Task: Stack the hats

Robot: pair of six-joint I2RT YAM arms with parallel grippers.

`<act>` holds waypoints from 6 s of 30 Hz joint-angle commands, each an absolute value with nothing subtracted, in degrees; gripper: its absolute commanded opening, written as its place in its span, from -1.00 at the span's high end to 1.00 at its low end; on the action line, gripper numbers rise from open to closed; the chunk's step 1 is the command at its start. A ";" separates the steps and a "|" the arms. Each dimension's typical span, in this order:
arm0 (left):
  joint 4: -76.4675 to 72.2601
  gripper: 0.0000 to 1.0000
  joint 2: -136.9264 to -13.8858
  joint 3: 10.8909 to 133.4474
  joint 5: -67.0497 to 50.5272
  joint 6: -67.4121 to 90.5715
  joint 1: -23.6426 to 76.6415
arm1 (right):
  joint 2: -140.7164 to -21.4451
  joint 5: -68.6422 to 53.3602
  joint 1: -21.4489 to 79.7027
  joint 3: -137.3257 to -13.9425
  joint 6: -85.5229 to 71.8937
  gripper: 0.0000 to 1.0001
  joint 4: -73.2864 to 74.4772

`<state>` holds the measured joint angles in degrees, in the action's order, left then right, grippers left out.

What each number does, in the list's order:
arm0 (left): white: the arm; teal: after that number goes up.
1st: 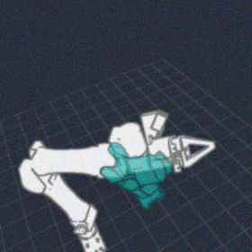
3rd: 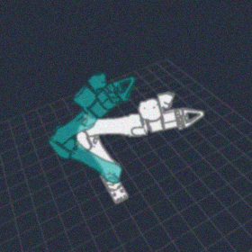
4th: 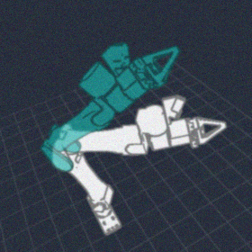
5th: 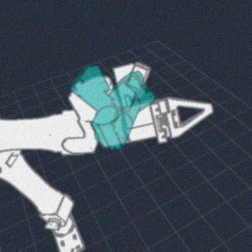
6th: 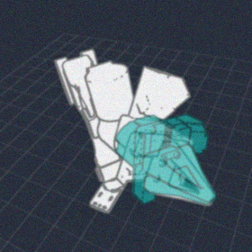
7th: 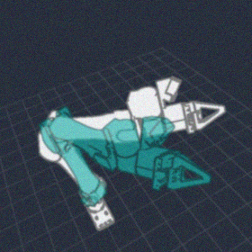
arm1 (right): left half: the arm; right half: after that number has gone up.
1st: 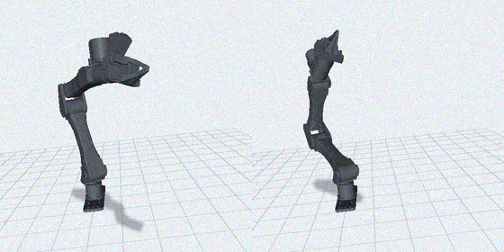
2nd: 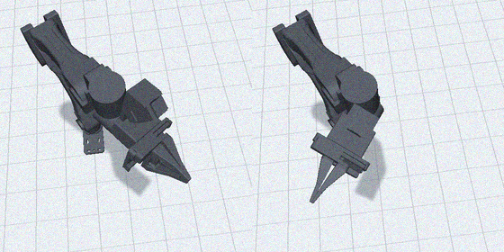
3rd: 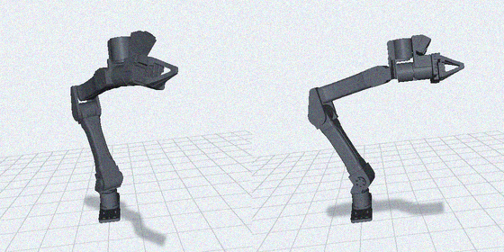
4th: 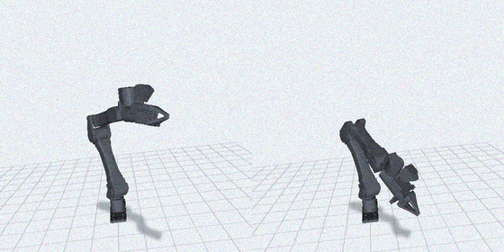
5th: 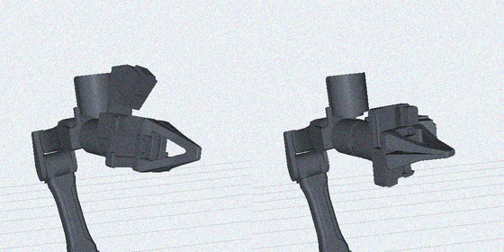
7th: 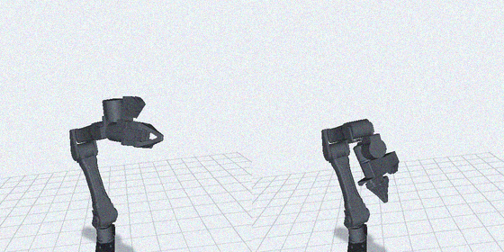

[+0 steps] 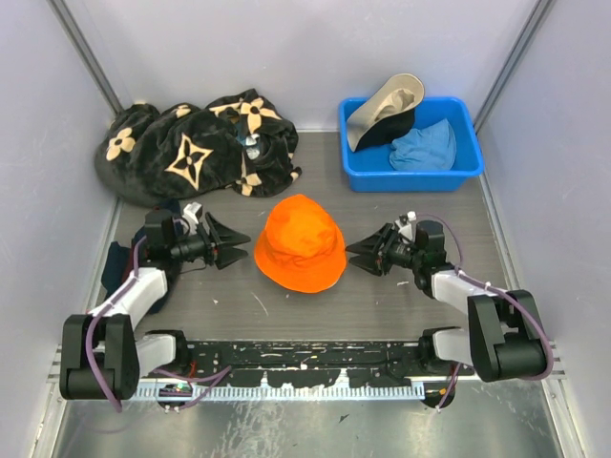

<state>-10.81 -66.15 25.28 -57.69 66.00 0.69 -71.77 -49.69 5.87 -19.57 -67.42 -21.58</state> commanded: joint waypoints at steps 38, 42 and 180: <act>-37.89 0.19 -77.54 17.52 -43.76 79.08 11.03 | -73.88 -51.14 5.80 -12.21 -84.15 -0.01 -48.95; -34.85 0.46 -78.21 17.76 -43.74 77.17 11.05 | -73.91 -50.98 5.76 -11.87 -83.82 -0.01 -48.88; 15.90 -0.36 -90.83 53.19 -42.02 44.74 -4.88 | -145.30 11.42 2.03 -136.05 -8.97 -0.68 36.32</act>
<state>14.44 -90.50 51.92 -42.26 45.91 -4.47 -143.87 8.64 0.75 -133.82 -10.59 38.65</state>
